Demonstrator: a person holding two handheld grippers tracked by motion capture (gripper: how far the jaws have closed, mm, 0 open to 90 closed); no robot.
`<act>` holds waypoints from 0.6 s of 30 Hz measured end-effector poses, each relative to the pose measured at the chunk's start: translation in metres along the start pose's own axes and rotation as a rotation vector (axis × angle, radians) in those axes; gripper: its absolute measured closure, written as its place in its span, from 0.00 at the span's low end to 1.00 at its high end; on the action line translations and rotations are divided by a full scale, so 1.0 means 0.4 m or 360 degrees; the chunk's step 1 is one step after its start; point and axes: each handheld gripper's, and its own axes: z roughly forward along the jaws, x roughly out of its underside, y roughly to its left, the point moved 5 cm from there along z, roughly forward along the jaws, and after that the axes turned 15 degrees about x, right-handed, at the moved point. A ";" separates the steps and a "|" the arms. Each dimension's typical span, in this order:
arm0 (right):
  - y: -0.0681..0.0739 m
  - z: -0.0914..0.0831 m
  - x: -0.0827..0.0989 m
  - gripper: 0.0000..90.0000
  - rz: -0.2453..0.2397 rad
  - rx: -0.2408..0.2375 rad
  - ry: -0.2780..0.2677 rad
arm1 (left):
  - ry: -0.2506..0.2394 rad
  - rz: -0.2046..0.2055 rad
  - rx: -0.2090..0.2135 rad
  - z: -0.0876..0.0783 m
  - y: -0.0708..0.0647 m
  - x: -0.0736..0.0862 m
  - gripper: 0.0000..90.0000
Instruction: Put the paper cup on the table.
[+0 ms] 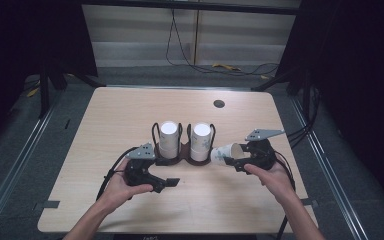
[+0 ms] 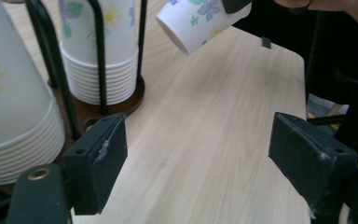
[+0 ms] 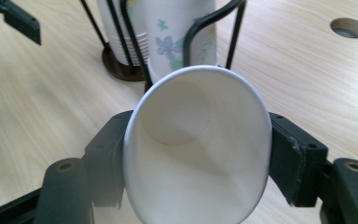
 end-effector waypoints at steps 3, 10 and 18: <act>-0.009 0.005 -0.008 0.34 0.0006 0.0036 0.0032 | 0.0003 -0.0009 -0.0008 -0.004 0.007 0.005 0.22; -0.040 0.026 -0.024 0.34 0.0026 0.0091 0.0071 | -0.0008 -0.0024 -0.0035 -0.013 0.020 0.008 0.22; -0.071 0.036 -0.038 0.34 0.0061 0.0164 0.0136 | -0.0023 -0.0034 -0.0067 -0.023 0.021 0.005 0.21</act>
